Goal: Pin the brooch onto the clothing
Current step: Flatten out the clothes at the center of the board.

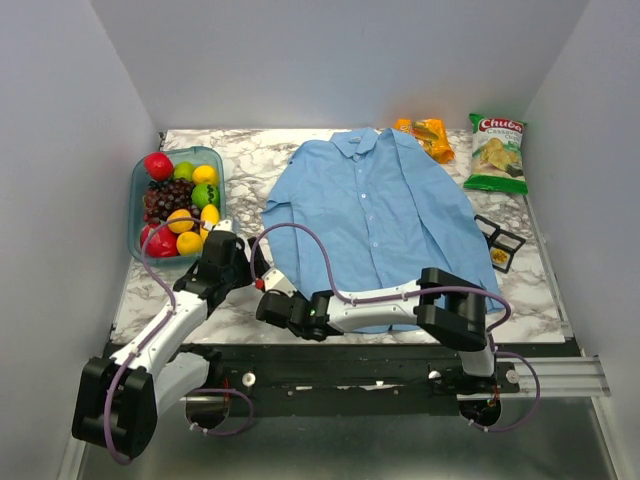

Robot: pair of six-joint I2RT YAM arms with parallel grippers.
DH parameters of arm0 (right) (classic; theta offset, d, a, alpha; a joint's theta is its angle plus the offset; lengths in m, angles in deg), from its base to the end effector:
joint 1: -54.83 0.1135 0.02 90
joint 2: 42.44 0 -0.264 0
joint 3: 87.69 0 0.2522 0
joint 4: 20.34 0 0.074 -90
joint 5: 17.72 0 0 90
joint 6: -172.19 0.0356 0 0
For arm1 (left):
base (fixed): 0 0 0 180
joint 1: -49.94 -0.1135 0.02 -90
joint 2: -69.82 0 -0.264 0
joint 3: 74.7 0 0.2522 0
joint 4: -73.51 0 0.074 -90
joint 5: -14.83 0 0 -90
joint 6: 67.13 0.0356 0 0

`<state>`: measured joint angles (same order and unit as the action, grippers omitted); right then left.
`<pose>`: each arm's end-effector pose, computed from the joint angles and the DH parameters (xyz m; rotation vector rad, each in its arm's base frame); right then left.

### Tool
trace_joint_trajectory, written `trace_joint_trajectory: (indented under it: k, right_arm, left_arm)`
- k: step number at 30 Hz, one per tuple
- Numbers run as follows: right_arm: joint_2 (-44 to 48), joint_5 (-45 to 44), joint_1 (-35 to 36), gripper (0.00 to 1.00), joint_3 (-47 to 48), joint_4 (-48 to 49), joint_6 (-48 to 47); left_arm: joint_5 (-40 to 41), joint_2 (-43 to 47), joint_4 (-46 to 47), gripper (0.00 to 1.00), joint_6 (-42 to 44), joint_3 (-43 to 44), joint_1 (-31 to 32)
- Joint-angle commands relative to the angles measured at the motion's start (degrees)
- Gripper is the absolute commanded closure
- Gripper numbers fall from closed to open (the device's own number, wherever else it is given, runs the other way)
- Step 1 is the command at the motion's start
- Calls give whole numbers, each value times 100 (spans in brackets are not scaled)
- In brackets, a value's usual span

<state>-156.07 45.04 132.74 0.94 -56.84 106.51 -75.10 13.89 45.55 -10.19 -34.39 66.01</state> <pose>0.1007 0.3924 0.1559 -0.9764 2.2699 0.1124 0.1868 -0.0538 0.1887 -0.3508 2.3447 -0.4213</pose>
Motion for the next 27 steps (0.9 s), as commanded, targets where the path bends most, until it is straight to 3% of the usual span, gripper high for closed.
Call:
trace_joint_trajectory:
  k: [1, 7, 14, 19, 23, 27]
  right_arm:
    - [-55, -62, -83, 99, -130, -204, 275]
    - [779, 263, -250, 99, -622, 235, 434]
    - [1518, 343, -452, 99, -1009, 358, 495]
    - [1747, 343, -584, 99, -1159, 428, 434]
    - [1703, 658, -575, 99, -1168, 569, 398]
    - [1712, 852, -575, 99, -1273, 762, 478]
  left_arm:
    - [1, 90, 145, 7, -183, -202, -26]
    - [-657, 300, 557, 12, -683, -658, 79]
    - [-763, 249, 1120, 14, -1237, -958, 597]
    - [-457, -41, 1086, 21, -1352, -914, 1073]
    - [-78, 160, 1033, 29, -1466, -1046, 1117]
    - [-200, 12, 1164, 32, -1511, -1038, 1135]
